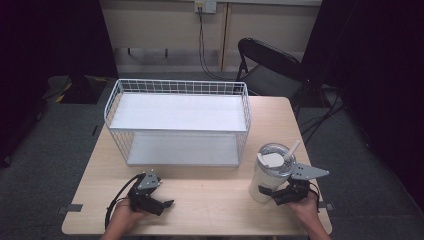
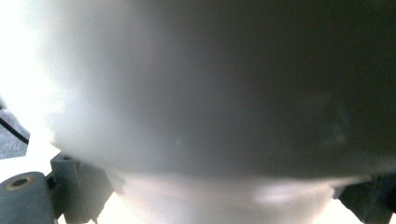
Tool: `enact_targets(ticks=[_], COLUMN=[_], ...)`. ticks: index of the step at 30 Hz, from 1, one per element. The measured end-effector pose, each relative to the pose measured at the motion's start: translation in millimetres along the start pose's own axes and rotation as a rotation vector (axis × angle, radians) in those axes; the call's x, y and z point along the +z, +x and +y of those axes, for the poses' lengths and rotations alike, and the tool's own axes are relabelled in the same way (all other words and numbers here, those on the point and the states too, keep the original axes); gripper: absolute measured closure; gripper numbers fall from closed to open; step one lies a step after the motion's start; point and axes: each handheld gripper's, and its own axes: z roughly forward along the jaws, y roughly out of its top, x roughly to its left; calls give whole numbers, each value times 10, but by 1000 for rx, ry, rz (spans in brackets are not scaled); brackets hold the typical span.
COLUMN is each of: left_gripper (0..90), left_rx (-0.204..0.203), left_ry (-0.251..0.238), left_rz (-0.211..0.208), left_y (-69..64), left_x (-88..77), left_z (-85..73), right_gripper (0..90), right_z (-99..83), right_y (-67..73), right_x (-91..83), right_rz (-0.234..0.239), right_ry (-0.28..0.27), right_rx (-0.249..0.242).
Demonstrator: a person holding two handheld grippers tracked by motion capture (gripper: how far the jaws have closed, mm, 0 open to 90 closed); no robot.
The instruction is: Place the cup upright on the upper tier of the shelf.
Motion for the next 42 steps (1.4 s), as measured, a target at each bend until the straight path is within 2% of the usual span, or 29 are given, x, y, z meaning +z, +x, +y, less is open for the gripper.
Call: enact_targets(ticks=[9, 19, 27, 42], left_gripper=[64, 64, 65, 65], left_rx=[-2, -4, -3, -3], left_ry=[1, 0, 1, 1], left_rz=[0, -1, 2, 2], left_y=[2, 0, 3, 3], left_x=[-2, -1, -2, -2], left_z=[0, 0, 1, 1], right_gripper=[92, 94, 95, 95], right_z=[-10, 13, 153, 514], right_y=[52, 38, 43, 36], right_x=[-3, -72, -158, -152], right_rz=[-38, -50, -49, -21], right_ry=[-23, -57, -75, -43], right_rx=[-10, 19, 31, 26])
